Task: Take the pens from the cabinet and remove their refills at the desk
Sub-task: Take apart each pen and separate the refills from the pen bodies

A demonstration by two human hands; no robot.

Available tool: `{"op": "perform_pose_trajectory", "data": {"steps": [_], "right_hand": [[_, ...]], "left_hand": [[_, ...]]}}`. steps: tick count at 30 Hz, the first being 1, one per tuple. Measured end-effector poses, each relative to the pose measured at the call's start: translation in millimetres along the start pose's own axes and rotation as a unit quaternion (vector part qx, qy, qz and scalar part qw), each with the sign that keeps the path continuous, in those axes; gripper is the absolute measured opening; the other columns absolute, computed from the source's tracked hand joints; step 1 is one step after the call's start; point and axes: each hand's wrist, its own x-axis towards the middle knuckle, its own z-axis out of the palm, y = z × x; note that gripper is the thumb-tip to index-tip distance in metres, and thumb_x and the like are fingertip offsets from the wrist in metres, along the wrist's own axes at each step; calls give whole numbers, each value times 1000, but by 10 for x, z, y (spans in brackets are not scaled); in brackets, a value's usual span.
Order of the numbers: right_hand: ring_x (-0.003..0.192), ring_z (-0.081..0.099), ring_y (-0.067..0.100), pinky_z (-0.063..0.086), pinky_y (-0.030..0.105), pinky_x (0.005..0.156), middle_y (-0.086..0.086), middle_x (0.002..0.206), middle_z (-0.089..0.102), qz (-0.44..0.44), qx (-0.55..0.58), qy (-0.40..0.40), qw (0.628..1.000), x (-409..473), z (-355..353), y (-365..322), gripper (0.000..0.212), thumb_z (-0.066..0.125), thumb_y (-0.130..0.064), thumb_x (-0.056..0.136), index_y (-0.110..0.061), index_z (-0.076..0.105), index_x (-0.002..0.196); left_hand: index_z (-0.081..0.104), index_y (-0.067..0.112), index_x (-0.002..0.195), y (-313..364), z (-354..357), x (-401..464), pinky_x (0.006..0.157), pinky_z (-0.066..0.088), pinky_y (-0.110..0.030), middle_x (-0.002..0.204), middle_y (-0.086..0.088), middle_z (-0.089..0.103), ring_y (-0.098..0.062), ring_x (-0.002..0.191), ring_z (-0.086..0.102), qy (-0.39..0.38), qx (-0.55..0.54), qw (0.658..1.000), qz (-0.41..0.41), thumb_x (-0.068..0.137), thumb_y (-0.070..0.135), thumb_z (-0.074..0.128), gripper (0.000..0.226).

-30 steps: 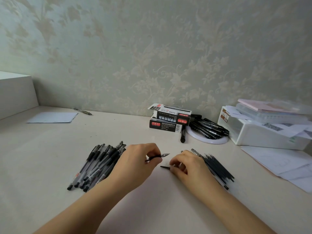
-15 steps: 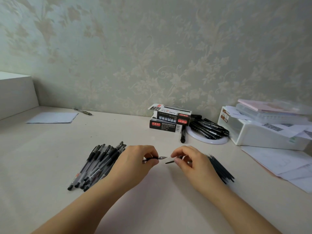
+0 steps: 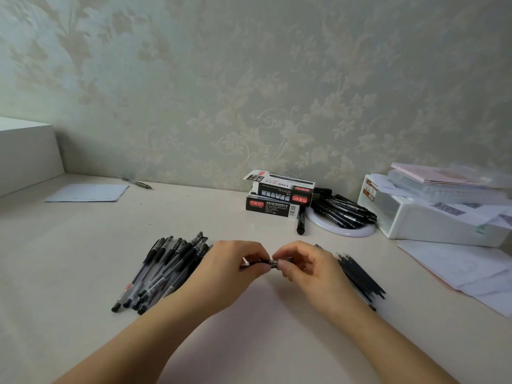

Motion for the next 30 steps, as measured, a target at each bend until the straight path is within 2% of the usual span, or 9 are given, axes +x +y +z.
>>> {"op": "perform_pose_trajectory", "data": {"steps": [2, 5, 9, 13, 17, 22, 27, 30], "right_hand": [[74, 69, 15, 55, 22, 72, 0, 80, 74, 14, 48, -11, 999, -2, 29, 7, 16, 67, -4, 89, -19, 72, 93], [69, 70, 12, 55, 20, 68, 5, 77, 75, 40, 106, -21, 993, 5, 21, 15, 10, 69, -2, 88, -11, 73, 92], [70, 71, 13, 55, 20, 68, 14, 80, 75, 51, 124, -41, 990, -6, -25, 10, 8, 71, -4, 87, -8, 74, 92], [70, 71, 15, 55, 20, 67, 19, 82, 74, 42, 121, -51, 990, -7, -36, 4, 8, 71, -4, 86, -8, 74, 92], [71, 71, 16, 55, 20, 67, 15, 82, 75, 29, 115, -59, 991, -1, -34, 1, 8, 72, -4, 86, -8, 74, 92], [73, 72, 18, 55, 20, 68, 12, 82, 76, 20, 109, -70, 991, -4, -51, 7, 9, 73, -5, 85, -11, 75, 90], [72, 72, 18, 56, 22, 69, 11, 80, 76, 11, 123, -49, 991, 12, -43, 12, 11, 72, -4, 86, -13, 76, 90], [73, 73, 20, 58, 24, 70, 13, 81, 75, 7, 139, -4, 990, 37, 18, -1, 14, 68, -6, 89, -13, 72, 100]], "left_hand": [[74, 30, 88, 14, 8, -3, 60, 37, -7, 69, 20, 63, 5, 65, 54, -6, -8, 1000, 3, 88, 29, 67, 7], [73, 31, 84, 10, 8, 1, 58, 37, -8, 63, 23, 60, 5, 61, 53, -7, -17, 1000, -10, 87, 31, 68, 6], [72, 35, 78, 0, 10, 3, 56, 37, -9, 61, 29, 59, 5, 57, 51, -18, -33, 999, -23, 85, 32, 69, 7], [73, 31, 76, -11, -7, 11, 51, 35, -6, 55, 24, 60, 6, 51, 51, -25, -60, 997, -39, 81, 29, 74, 6], [76, 28, 75, -33, -41, 29, 51, 38, -8, 61, 17, 67, 5, 52, 54, -30, -71, 996, -52, 78, 30, 76, 3], [76, 29, 75, -51, -56, 36, 59, 51, -24, 67, 6, 71, -2, 56, 59, -55, -99, 992, -61, 78, 30, 77, 3], [73, 31, 73, -22, -19, 28, 52, 39, -8, 59, 18, 65, 5, 52, 54, -27, -102, 993, -50, 80, 28, 75, 8], [69, 32, 76, 45, 25, 13, 55, 38, -7, 64, 24, 64, 4, 56, 55, 25, -67, 997, -25, 84, 30, 70, 9]]}}
